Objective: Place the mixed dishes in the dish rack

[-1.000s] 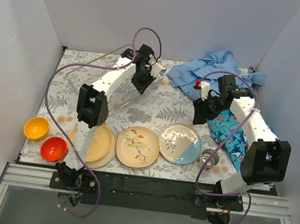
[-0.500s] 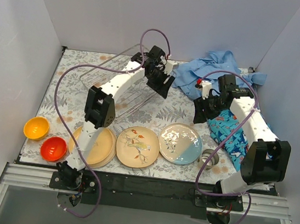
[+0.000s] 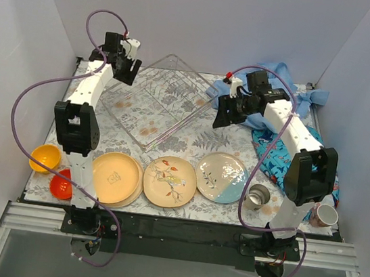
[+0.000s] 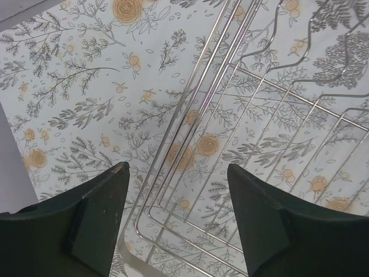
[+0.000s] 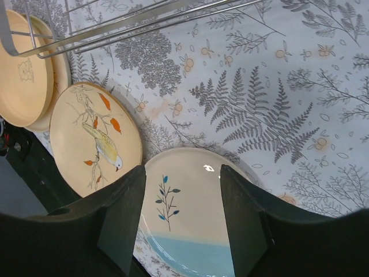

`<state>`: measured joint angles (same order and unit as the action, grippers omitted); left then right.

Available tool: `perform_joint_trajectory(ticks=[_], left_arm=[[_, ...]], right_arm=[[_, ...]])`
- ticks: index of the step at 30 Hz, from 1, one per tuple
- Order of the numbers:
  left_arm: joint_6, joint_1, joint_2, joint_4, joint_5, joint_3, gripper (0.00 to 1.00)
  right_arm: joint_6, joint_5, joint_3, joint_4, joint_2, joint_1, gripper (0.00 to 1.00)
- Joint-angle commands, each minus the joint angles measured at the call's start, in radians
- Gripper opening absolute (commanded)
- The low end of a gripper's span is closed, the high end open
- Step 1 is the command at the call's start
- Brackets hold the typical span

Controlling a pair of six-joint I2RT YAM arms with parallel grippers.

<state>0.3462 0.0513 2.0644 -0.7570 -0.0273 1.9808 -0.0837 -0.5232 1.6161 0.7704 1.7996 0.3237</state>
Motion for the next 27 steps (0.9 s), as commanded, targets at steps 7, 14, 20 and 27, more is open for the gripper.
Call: perform_joint_trajectory(ticks=[7,14,20,27], left_arm=[[-0.082,-0.082,0.125,0.044,0.055,0.062,0.64],[-0.099,-0.103,0.126,0.019,-0.015,0.026,0.36],[-0.099,-0.103,0.060,-0.033,-0.082,-0.049,0.11],[-0.044,-0.073,-0.071,-0.045,-0.151,-0.212,0.09]], right_arm=[[0.032,-0.028,0.050,-0.037,0.023,0.057,0.58],[0.030,0.080,0.123,-0.054,0.133,0.067,0.28],[0.012,0.181,0.182,-0.057,0.222,0.071,0.18],[-0.013,0.221,0.300,-0.068,0.322,0.074,0.14]])
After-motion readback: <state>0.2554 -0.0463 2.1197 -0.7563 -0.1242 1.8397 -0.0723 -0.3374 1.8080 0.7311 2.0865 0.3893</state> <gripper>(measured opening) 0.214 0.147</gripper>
